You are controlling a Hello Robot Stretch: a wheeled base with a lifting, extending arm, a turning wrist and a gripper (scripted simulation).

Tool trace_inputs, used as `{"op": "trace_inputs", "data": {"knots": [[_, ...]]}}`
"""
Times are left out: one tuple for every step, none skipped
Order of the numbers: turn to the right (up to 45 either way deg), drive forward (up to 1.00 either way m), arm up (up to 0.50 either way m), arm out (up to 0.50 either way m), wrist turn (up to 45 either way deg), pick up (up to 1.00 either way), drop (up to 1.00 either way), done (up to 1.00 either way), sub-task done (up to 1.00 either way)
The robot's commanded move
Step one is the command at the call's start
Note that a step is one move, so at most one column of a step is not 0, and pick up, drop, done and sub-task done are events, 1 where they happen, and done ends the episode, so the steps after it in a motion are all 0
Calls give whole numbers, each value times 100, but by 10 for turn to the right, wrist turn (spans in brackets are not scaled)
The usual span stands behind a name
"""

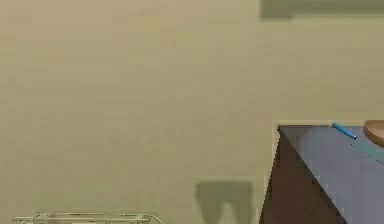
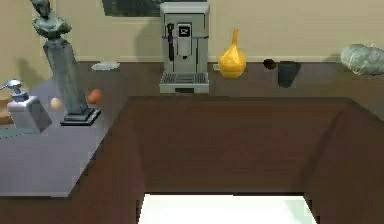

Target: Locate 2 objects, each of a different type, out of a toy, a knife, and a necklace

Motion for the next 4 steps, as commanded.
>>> {"op": "trace_inputs", "data": {"knots": [[-450, 0, 0, 0, 0, 0, 0, 0, 0], [-450, 0, 0, 0, 0, 0, 0, 0, 0], [-90, 0, 0, 0, 0, 0, 0, 0, 0], [-30, 0, 0, 0, 0, 0, 0, 0, 0]]}}
